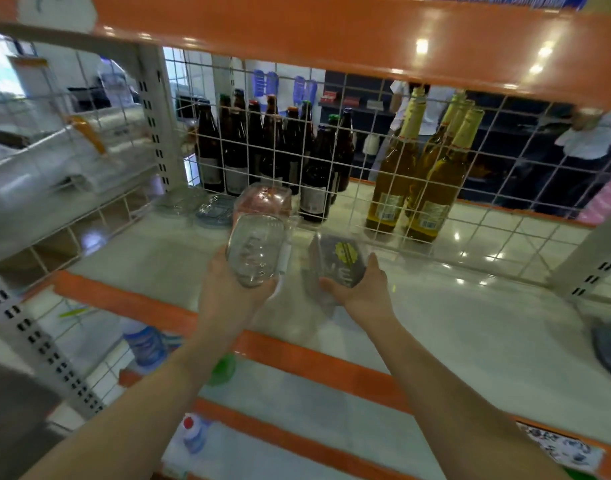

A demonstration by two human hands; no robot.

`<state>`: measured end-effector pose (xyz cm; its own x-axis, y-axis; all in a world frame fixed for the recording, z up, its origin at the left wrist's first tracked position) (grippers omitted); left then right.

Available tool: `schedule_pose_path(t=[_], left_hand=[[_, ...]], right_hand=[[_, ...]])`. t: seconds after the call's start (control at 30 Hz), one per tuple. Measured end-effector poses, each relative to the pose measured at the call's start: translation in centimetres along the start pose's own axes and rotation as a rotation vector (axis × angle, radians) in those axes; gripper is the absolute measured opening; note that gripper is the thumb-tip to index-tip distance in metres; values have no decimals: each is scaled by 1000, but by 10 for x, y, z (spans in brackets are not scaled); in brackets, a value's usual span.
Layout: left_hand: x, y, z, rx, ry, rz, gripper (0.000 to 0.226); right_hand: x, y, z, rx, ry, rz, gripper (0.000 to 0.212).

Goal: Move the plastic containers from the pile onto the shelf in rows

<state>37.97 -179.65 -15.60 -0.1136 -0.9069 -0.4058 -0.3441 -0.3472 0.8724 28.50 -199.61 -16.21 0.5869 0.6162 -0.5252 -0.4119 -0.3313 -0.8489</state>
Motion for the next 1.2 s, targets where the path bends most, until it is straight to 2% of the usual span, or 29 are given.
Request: schedule_pose_path(t=[0.1, 0.23, 0.43, 0.6, 0.77, 1.0, 1.2], left_hand=[[-22, -10, -2, -2, 48, -26, 85], [-46, -24, -15, -10, 109, -71, 94], [-63, -45, -54, -12, 119, -101, 74], [-78, -53, -95, 49, 164, -109, 75], [-86, -59, -133, 89, 143, -109, 78], [-77, -66, -161, 102, 60, -102, 76], [-75, -72, -170, 105, 41, -93, 85]], right_hand=[[16, -4, 0, 13, -20, 62, 84], [44, -7, -4, -45, 2, 75, 92], [66, -17, -26, -27, -26, 98, 85], [81, -24, -53, -23, 25, 71, 80], [94, -25, -78, -10, 122, -3, 54], [101, -37, -91, -42, 97, 108, 69], [97, -40, -93, -26, 58, 135, 70]])
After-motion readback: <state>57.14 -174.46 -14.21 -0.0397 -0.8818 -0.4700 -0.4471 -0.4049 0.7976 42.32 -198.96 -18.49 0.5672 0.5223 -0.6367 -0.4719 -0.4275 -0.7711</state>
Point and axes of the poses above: each hand's wrist, its own z-axis away from the middle knuckle, its own x-axis out of the palm, y = z × x, the point moved 3 cm from there along -z, towards the middle knuckle, and after that the axes turned 4 degrees about x, right-handed, at the moved point
